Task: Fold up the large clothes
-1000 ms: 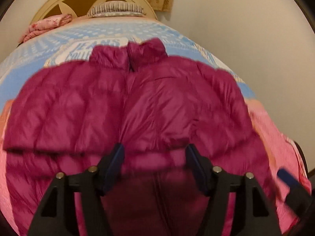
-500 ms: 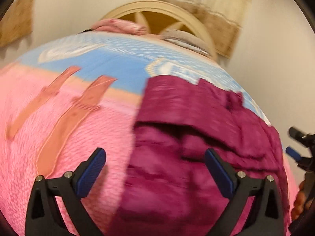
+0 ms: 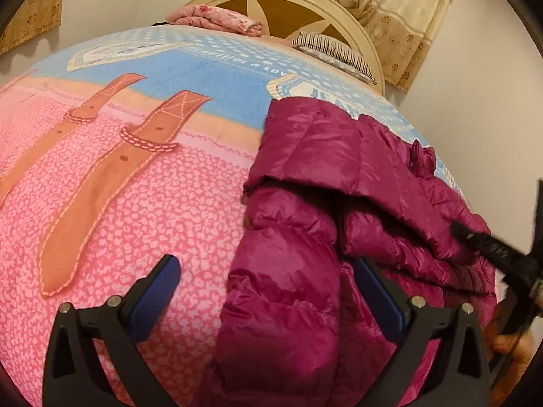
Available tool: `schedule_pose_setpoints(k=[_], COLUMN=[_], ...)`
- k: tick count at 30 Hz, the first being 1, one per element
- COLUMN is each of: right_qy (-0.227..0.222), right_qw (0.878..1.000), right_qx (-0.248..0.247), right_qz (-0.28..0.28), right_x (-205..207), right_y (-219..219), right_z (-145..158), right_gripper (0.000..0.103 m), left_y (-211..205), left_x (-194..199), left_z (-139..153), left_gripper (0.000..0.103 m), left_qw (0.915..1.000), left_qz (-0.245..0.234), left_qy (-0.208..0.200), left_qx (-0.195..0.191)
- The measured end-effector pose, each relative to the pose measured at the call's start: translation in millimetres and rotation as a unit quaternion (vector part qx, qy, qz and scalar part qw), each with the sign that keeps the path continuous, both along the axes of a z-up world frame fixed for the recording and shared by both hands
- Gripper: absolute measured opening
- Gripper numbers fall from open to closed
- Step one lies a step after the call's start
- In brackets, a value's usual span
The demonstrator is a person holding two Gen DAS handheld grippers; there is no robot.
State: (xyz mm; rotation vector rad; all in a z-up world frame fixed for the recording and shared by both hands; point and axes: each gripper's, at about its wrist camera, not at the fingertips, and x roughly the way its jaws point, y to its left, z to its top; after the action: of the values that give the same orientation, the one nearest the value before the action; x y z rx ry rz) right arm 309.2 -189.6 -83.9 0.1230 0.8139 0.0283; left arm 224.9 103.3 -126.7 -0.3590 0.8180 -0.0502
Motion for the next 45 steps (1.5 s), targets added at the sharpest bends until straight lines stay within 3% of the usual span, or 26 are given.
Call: schedule_pose_setpoints(k=[4,8,11,15,23,26,28,30,33,34,36,39,42,45], right_qy=[-0.037,-0.025,0.016,0.023,0.043,0.014,-0.022,-0.066,-0.106,-0.109,-0.097,-0.066,-0.026,0.007], right_qw=[0.998,0.993,0.997,0.998,0.999,1.000,0.999,0.996,0.992,0.990,0.991,0.996,0.999,0.999], right_qx=[-0.058,-0.113,-0.081,-0.058,-0.026,-0.021,-0.040,-0.058,-0.072,-0.088,-0.090,-0.061,-0.038,-0.031], right_qz=[0.005,-0.003,-0.008,-0.003,0.001,0.000,-0.012,-0.024,-0.013,-0.010,0.005,0.014,0.012,0.014], right_x=[-17,-23,-17,-16,-16,-40,-63,-82,-87,-82,-62,-22,8,21], right_y=[-2,-13,-27,-31,-41,-48,-54,-61,-56,-49,-38,-30,-30,-32], right_z=[31,24,-3,-24,-22,3,24,48,73,78,80,60,28,2], right_gripper=[0.021,0.021,0.021,0.024,0.030,0.039,0.069,0.074,0.071,0.051,0.030,0.028,0.028,0.028], left_y=[4,2,3,2,-5,0,10,19,15,11,-2,-27,-46,-48], left_x=[-3,-3,-4,-2,1,-3,-7,-5,17,27,49,90,119,133], left_z=[0,-1,-1,-2,4,17,31,49,75,81,89,94,82,60], left_gripper=[0.103,0.103,0.103,0.103,0.103,0.103,0.103,0.103,0.103,0.103,0.103,0.103,0.103,0.103], left_qw=[1.0000,1.0000,1.0000,1.0000,0.9997,0.9994,0.9996,0.9993,0.9982,0.9978,0.9964,0.9937,0.9904,0.9914], left_qz=[0.001,0.002,0.002,0.003,-0.006,-0.020,-0.013,-0.006,0.002,0.000,-0.011,-0.017,-0.014,-0.002], left_qy=[-0.002,0.000,0.000,0.002,0.007,0.010,-0.009,-0.033,-0.051,-0.054,-0.062,-0.065,-0.054,-0.026], left_qx=[-0.009,-0.003,-0.001,0.004,0.022,0.027,0.025,0.014,0.030,0.038,0.056,0.089,0.127,0.128])
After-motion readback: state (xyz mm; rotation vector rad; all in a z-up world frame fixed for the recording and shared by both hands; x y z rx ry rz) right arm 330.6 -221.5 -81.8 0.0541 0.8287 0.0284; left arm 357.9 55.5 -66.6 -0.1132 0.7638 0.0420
